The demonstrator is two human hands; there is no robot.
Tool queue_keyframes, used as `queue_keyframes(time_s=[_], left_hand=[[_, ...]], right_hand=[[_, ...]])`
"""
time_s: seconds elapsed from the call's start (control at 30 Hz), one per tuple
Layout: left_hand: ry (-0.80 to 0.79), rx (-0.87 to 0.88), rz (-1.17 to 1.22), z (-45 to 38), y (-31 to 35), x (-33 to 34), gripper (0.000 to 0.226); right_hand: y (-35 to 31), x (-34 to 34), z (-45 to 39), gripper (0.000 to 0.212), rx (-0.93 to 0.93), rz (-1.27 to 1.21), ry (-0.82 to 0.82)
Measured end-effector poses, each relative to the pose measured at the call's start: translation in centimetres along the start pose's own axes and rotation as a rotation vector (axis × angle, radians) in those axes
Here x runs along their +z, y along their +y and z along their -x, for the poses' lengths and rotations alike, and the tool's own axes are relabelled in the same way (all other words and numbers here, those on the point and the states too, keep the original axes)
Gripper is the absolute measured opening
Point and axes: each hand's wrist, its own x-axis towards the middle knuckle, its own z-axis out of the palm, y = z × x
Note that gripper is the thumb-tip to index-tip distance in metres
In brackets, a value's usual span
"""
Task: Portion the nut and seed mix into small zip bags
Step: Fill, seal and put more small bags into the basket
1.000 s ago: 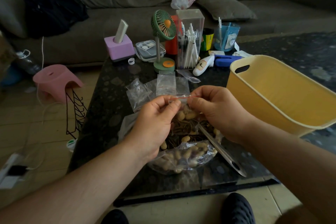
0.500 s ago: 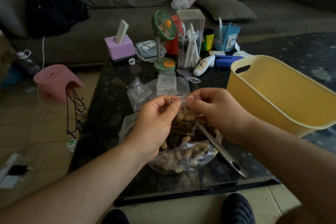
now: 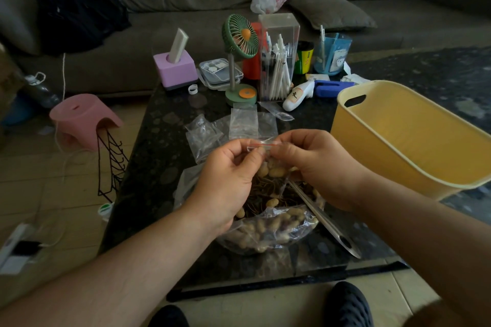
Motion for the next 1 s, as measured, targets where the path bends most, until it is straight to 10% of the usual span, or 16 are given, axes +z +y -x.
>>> queue_keyframes(time_s=[1.0], left_hand=[[-0.013,-0.002,-0.007,0.2,-0.1,-0.1,0.008]], right_hand=[[0.2,-1.2,-0.5,0.011,-0.136,0.317,0.142]])
